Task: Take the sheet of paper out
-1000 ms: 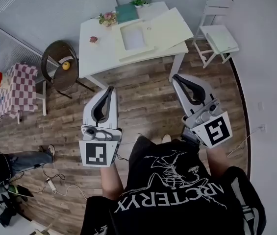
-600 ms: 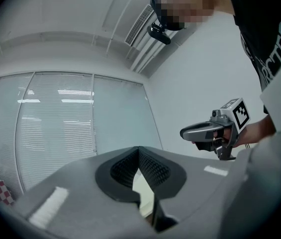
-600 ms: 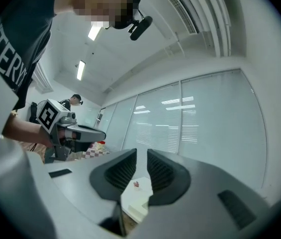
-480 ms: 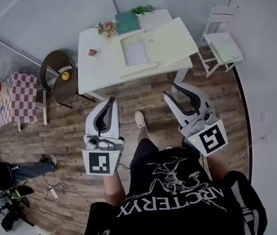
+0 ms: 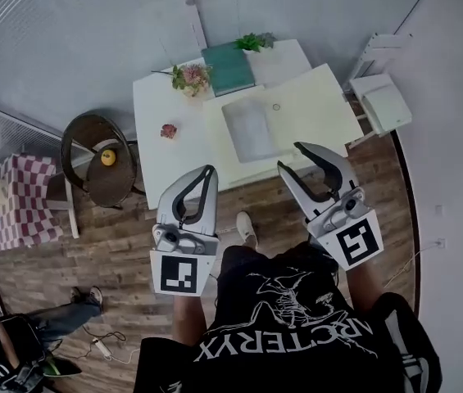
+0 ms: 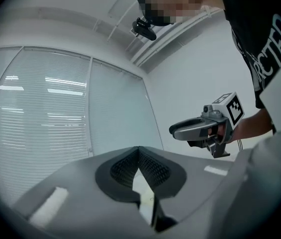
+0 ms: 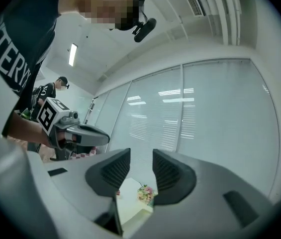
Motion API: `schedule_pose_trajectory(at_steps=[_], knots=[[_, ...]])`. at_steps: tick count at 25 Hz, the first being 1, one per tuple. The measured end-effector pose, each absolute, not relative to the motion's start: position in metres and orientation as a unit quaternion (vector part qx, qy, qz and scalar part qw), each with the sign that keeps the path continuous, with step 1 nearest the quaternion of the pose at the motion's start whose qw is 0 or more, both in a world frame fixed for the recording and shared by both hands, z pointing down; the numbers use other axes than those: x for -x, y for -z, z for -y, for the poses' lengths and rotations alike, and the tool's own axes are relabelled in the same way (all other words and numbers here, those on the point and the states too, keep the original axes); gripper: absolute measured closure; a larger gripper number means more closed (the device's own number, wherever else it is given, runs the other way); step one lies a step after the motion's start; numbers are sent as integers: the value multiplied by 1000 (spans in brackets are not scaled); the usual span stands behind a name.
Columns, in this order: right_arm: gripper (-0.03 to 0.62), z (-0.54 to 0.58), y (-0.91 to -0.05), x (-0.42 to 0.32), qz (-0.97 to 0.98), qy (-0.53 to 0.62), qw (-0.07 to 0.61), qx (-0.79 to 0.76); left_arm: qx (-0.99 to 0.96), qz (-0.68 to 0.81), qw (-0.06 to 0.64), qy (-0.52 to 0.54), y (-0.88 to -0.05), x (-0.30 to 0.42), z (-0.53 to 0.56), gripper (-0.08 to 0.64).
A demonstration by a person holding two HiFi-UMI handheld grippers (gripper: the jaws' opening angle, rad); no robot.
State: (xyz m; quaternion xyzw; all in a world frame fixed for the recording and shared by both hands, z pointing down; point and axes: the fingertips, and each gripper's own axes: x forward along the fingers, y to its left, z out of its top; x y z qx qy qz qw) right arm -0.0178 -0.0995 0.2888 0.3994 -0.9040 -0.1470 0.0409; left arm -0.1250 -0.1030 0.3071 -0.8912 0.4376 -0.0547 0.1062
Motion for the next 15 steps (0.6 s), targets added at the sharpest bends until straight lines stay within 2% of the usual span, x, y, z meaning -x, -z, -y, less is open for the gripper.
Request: schedule_pose_trajectory(at_steps=[1,3,10,11,15], knots=[[482,110,-289,23,902,147,41,-405,894,-433,102,55,-309,129,114,548],[525,129,-289,28,896,146,40,-417,898,-427,93,60,-314,135,133,548],[520,175,-296,27,896,134,47,-421,899,-425,83,63,-320,144,178,548],[498,180,-299,26,898,131,50,-417,898,-428,83,60,-319,143,181,548],[337,201,-322,22,910,112,76,-392,889,-447,77,62,-318,143,190,548]])
